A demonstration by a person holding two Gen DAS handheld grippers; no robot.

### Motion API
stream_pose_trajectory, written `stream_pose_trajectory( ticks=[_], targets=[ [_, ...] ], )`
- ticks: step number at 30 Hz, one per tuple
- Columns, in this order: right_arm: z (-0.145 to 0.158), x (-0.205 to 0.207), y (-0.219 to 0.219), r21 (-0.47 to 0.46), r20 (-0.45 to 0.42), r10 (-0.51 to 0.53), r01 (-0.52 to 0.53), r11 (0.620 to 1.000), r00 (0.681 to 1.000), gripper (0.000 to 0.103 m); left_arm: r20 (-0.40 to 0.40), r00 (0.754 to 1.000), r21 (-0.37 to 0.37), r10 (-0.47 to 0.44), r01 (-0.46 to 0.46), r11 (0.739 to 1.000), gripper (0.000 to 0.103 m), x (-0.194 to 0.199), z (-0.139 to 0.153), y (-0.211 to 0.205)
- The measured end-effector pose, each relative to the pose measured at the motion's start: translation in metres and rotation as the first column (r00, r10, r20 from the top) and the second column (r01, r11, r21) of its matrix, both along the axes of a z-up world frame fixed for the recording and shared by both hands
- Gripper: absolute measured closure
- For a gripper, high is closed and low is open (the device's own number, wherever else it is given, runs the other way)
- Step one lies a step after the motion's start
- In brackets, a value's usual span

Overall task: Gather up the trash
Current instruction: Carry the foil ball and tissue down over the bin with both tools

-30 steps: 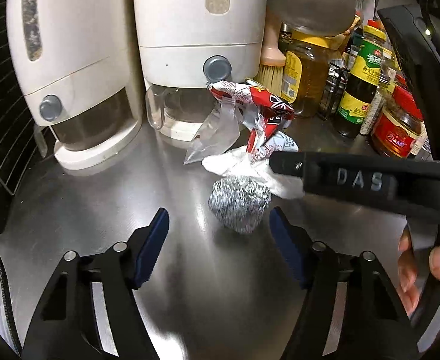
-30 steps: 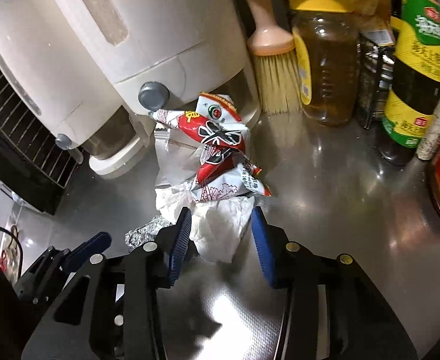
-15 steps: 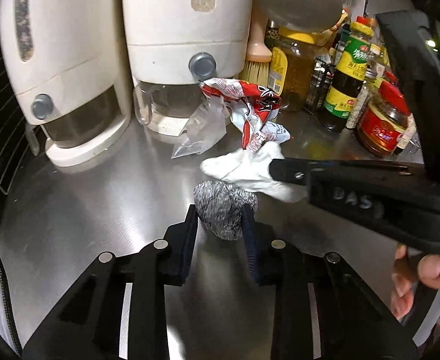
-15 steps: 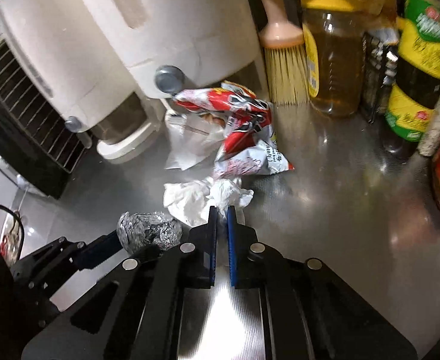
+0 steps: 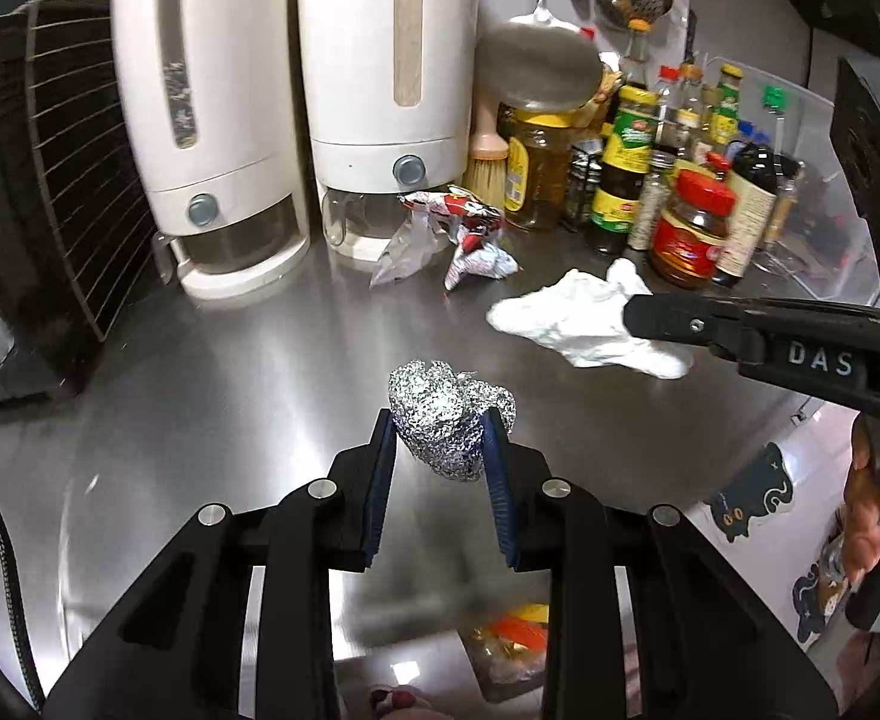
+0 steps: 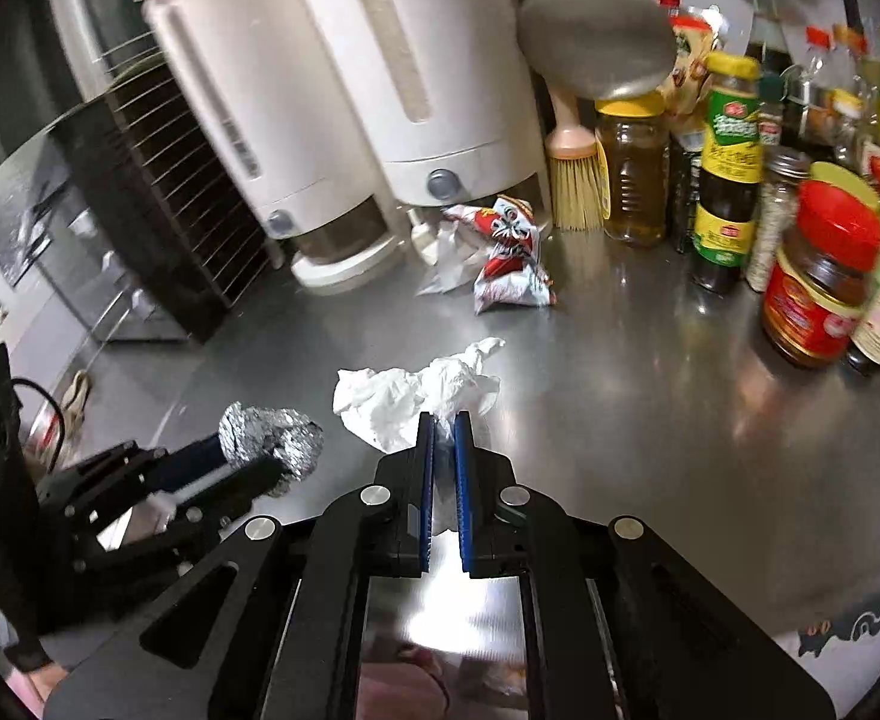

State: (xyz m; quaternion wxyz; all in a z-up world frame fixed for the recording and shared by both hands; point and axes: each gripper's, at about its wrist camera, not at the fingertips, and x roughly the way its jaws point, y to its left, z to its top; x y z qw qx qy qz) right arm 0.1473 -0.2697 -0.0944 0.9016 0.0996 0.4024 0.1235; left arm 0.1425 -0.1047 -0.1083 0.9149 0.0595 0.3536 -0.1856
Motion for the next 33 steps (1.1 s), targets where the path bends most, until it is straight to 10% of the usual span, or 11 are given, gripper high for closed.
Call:
stream_pose_trajectory(
  ticks=[15,33],
  targets=[
    [-0.033,-0.134,0.000,-0.075,0.017,0.031,-0.029,0.997,0.999,0.095,-0.046,0.999,-0.062,-0.024,0.021,0.998,0.075,-0.123,-0.039,0.011],
    [-0.212,-0.147,-0.018,-0.085,-0.250,-0.029,0.008,0.996,0.968,0.095,-0.306,0.951,-0.014,-0.046,0.044,0.999,0.076,-0.134,-0.217,-0.013]
  ],
)
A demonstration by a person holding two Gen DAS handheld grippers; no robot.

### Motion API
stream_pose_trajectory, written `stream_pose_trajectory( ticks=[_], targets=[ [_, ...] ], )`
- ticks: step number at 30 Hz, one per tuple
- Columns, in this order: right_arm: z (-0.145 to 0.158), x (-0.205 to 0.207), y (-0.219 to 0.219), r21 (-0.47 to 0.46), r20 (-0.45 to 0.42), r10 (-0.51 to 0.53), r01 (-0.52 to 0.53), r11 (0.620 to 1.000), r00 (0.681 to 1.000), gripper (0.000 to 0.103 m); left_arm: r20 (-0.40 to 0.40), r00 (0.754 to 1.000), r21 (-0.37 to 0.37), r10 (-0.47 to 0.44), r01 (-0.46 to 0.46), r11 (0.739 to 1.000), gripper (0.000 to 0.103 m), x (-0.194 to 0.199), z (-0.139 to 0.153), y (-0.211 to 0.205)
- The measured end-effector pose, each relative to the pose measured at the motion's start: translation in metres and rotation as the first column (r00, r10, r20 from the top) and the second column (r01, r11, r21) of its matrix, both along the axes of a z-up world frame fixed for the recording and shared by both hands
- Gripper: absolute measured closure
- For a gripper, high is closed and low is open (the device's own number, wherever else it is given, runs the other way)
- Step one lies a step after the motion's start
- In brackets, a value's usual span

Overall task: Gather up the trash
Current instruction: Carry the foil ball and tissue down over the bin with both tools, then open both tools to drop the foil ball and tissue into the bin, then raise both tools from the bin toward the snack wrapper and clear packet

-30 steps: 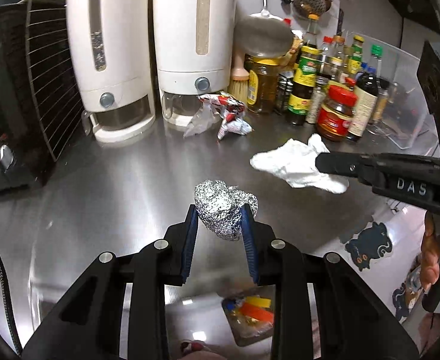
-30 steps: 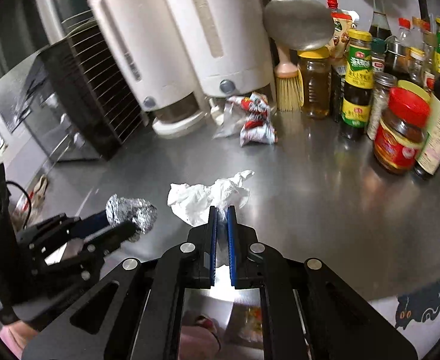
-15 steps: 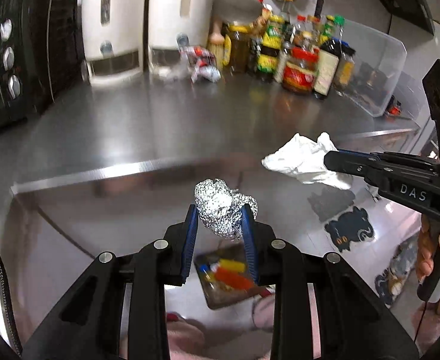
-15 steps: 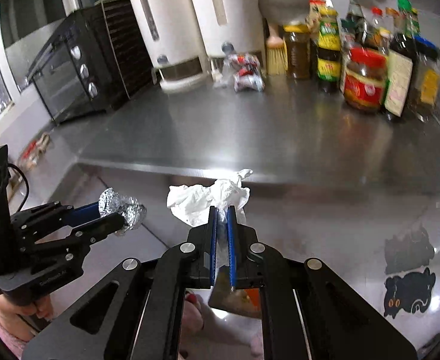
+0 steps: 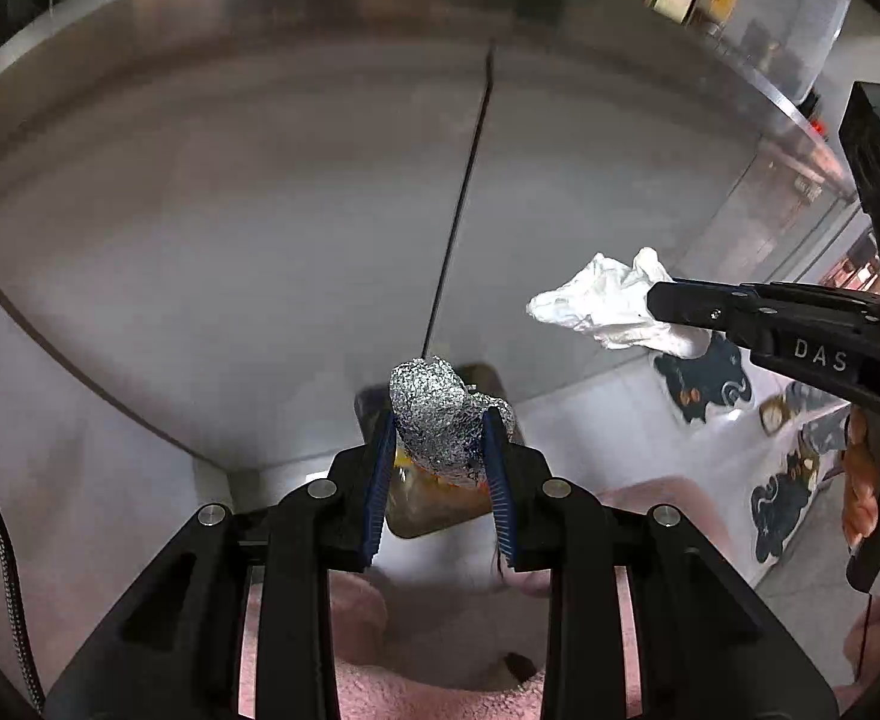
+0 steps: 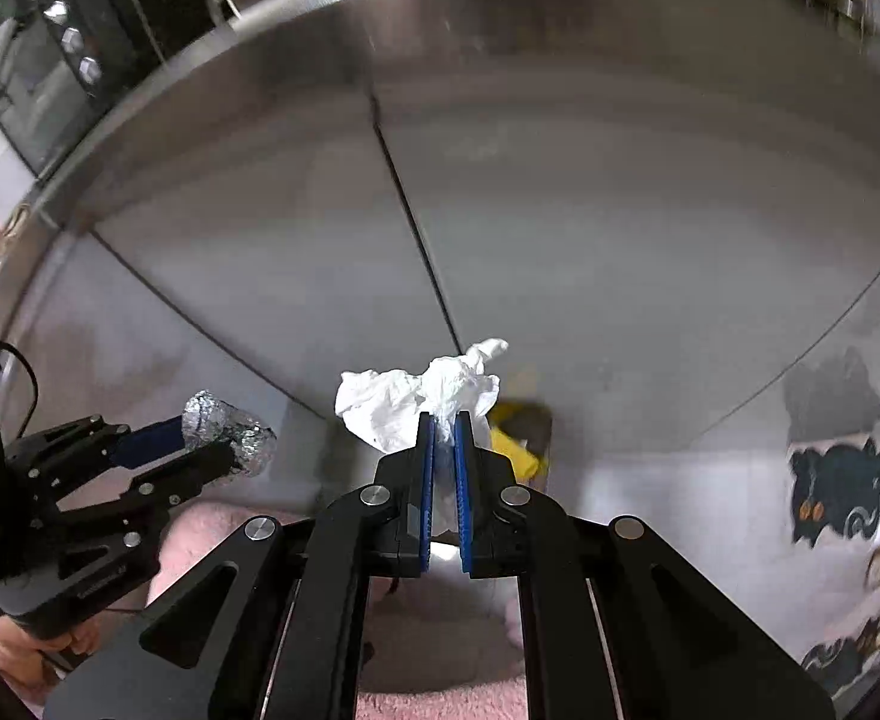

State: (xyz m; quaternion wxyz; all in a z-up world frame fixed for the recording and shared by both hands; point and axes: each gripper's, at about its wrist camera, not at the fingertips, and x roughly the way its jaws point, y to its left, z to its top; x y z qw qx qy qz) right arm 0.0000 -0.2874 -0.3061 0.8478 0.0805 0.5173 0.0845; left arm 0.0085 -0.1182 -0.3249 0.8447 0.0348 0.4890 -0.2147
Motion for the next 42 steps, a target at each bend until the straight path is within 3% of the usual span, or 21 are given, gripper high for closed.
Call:
stream_pose_trajectory(
  ticks=[11,21,25,31,32,34,35,38,42],
  targets=[
    [-0.119,0.038,-0.010,0.030,-0.183,-0.051,0.057,0.998,0.982,0.095,-0.181,0.984,0.019,-0.003,0.007,1.000,0.076,0.040,-0.105,-0.024],
    [-0.172,0.073,-0.011,0.033,-0.290,-0.090,0.104,0.994,0.953,0.092,-0.280,0.960,0.040,0.010,0.001,0.999,0.074,0.069,-0.170,-0.032],
    [-0.181,0.082,-0.015,0.048,-0.303,-0.117,0.137,0.989,0.946,0.091,-0.291,0.957,0.030,0.013,-0.004,1.000,0.072,0.069,-0.175,-0.035],
    [-0.174,0.083,-0.015,0.063,-0.291,-0.122,0.146,0.987,0.949,0.090,-0.263,0.965,0.009,0.024,-0.023,1.000,0.050,0.067,-0.161,-0.029],
    [-0.171,0.085,-0.014,0.062,-0.287,-0.121,0.144,0.988,0.950,0.087,-0.257,0.966,0.007,0.029,-0.028,1.000,0.049,0.066,-0.158,-0.027],
    [-0.160,0.084,-0.011,0.059,-0.271,-0.120,0.141,0.988,0.955,0.058,-0.249,0.968,0.004,0.038,-0.038,0.999,0.046,0.065,-0.154,-0.024],
    [-0.157,0.082,-0.012,0.058,-0.262,-0.121,0.141,0.988,0.958,0.051,-0.243,0.969,0.003,0.043,-0.044,0.999,0.044,0.064,-0.150,-0.022],
    [-0.150,0.073,-0.011,0.046,-0.232,-0.120,0.134,0.990,0.965,0.045,-0.218,0.974,0.000,0.054,-0.055,0.998,0.037,0.057,-0.136,-0.017],
    [-0.125,0.061,-0.006,0.040,-0.186,-0.118,0.127,0.991,0.976,0.023,-0.161,0.985,-0.004,0.065,-0.067,0.998,0.022,0.044,-0.108,-0.005]
  ],
)
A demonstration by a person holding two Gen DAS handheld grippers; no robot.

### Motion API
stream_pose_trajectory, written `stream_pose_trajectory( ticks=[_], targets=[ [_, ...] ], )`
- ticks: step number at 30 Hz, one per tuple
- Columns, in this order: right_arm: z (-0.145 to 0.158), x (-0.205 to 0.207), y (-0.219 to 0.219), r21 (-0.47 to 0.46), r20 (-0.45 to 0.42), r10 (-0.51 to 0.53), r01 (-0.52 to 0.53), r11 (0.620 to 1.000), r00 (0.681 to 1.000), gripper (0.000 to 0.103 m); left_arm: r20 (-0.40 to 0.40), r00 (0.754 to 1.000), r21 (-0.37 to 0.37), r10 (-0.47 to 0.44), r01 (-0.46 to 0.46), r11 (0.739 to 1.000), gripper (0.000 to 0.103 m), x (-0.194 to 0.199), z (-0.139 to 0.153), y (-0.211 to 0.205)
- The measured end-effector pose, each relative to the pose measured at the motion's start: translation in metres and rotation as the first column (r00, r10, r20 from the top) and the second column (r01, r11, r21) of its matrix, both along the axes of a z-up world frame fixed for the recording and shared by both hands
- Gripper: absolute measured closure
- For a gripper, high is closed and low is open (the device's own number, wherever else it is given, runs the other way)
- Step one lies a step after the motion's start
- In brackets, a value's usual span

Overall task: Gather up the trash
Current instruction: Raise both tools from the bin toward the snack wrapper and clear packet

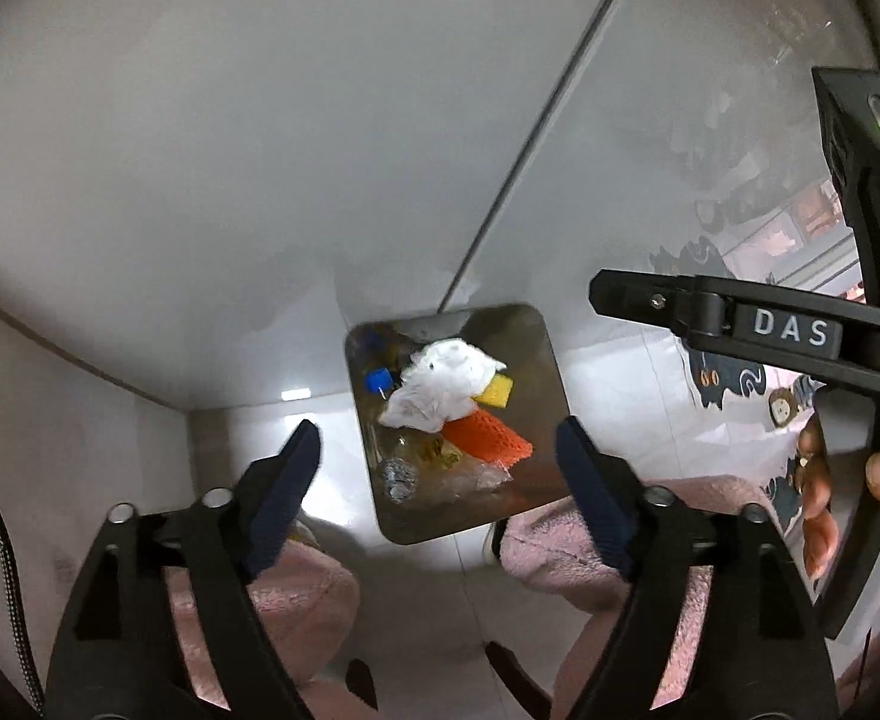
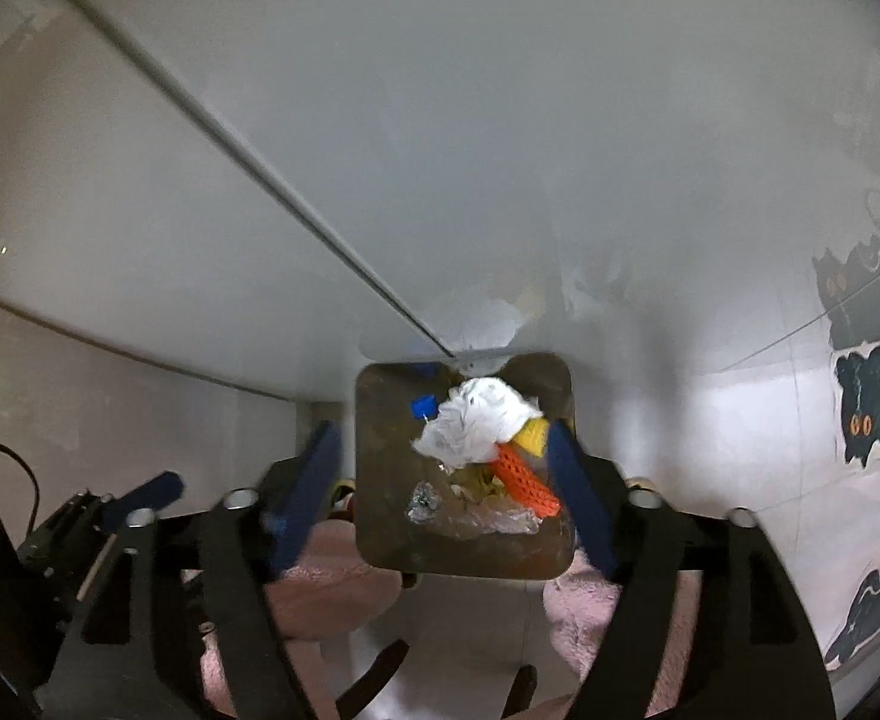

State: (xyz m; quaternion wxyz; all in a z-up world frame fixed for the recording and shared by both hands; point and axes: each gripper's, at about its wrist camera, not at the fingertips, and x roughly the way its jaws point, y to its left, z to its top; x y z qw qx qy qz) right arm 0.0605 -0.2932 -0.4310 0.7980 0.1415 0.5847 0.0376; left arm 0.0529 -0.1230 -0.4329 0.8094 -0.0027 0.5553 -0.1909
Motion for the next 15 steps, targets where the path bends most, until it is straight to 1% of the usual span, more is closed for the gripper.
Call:
stream_pose_trajectory(
  ticks=[1,3,6,9,11,14,15],
  targets=[
    [0.010,-0.004,0.000,-0.004,0.015,0.004,-0.004,1.000,1.000,0.018,0.012,1.000,-0.006,0.004,-0.004,1.000,0.020,-0.004,0.008,0.004],
    [0.028,-0.009,0.003,-0.004,0.033,0.017,-0.017,1.000,0.999,0.013,0.039,0.999,-0.018,0.011,-0.010,1.000,0.013,-0.013,0.027,0.014],
    [0.066,-0.024,0.009,-0.009,0.079,0.043,-0.042,0.999,0.996,0.013,0.085,0.996,-0.017,0.012,-0.010,1.000,0.009,-0.027,0.058,0.026],
    [0.102,-0.031,0.014,-0.020,0.144,0.066,-0.063,0.998,0.987,0.011,0.149,0.988,-0.019,0.027,-0.025,1.000,0.008,-0.037,0.094,0.041],
    [0.136,-0.040,0.022,-0.027,0.207,0.085,-0.081,0.996,0.975,0.011,0.180,0.983,-0.026,0.045,-0.041,0.999,0.008,-0.041,0.115,0.046],
    [0.175,-0.047,0.030,-0.038,0.284,0.107,-0.101,0.994,0.953,0.010,0.222,0.973,-0.050,0.068,-0.058,0.997,0.008,-0.041,0.147,0.053],
    [0.184,-0.046,0.030,-0.040,0.300,0.112,-0.105,0.994,0.947,0.009,0.243,0.967,-0.054,0.070,-0.058,0.997,0.008,-0.042,0.160,0.054]
  ],
)
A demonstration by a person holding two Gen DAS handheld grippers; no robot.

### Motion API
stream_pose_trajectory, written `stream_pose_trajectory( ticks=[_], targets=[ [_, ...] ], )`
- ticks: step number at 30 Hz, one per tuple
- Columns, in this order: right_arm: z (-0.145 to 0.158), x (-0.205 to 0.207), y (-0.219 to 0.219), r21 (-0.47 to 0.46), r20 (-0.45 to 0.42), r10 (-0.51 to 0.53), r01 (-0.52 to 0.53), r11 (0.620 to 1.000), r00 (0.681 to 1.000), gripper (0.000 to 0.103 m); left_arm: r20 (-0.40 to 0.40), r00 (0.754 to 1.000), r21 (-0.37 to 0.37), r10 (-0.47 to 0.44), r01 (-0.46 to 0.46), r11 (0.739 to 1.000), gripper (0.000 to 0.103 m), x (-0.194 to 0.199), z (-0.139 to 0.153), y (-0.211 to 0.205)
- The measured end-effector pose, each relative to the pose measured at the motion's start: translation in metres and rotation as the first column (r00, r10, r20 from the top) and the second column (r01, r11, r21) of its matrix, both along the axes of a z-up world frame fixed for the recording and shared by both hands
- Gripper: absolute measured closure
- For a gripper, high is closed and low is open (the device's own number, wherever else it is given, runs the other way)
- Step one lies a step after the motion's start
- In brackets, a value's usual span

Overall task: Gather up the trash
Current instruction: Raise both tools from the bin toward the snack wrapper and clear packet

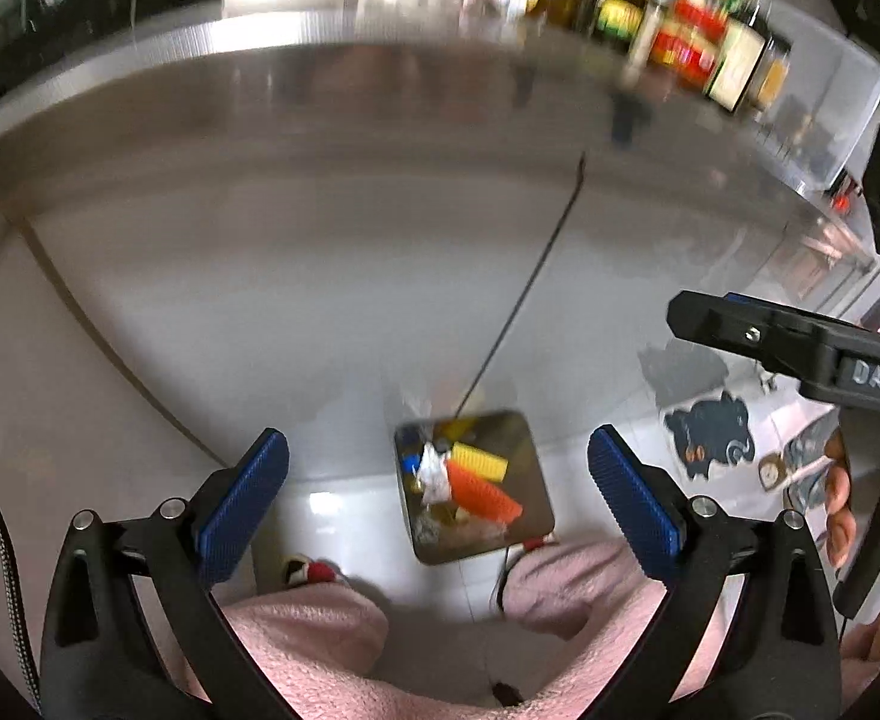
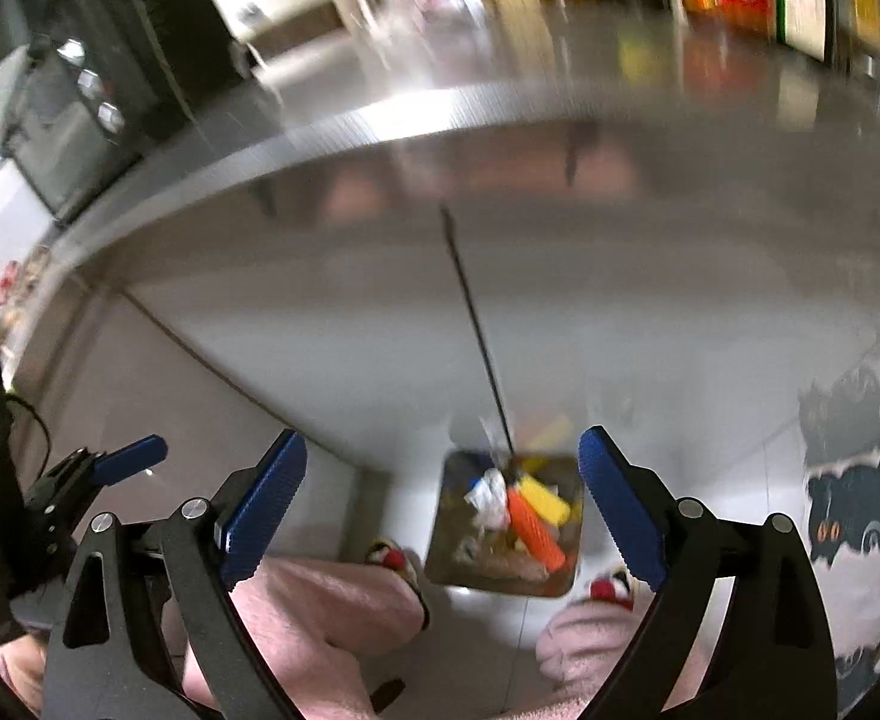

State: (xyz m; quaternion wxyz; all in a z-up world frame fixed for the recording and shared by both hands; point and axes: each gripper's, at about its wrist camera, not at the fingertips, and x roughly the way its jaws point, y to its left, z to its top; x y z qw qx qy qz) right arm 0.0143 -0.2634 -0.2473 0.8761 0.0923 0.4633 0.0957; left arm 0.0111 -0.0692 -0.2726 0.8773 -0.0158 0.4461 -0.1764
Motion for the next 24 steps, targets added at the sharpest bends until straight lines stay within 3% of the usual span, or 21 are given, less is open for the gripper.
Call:
stream_pose_trajectory(
  ticks=[6,11,15,24],
  targets=[
    [0.069,-0.005,0.001,-0.019,0.122,0.015,-0.013,1.000,0.992,0.005,0.122,0.993,-0.014,0.002,0.000,1.000,0.008,0.000,0.071,0.004],
    [0.109,0.012,-0.014,-0.005,0.186,-0.015,0.017,1.000,0.982,0.005,0.197,0.980,-0.013,0.026,-0.024,1.000,0.008,0.011,0.116,0.010],
    [0.140,0.034,-0.025,0.017,0.238,-0.036,0.032,0.999,0.971,0.004,0.239,0.970,-0.003,0.035,-0.035,0.999,0.008,0.033,0.140,0.012],
    [0.163,0.116,-0.033,0.014,0.270,-0.046,0.043,0.999,0.962,0.004,0.270,0.961,0.037,0.051,-0.063,0.997,0.008,0.108,0.161,0.001]
  ],
)
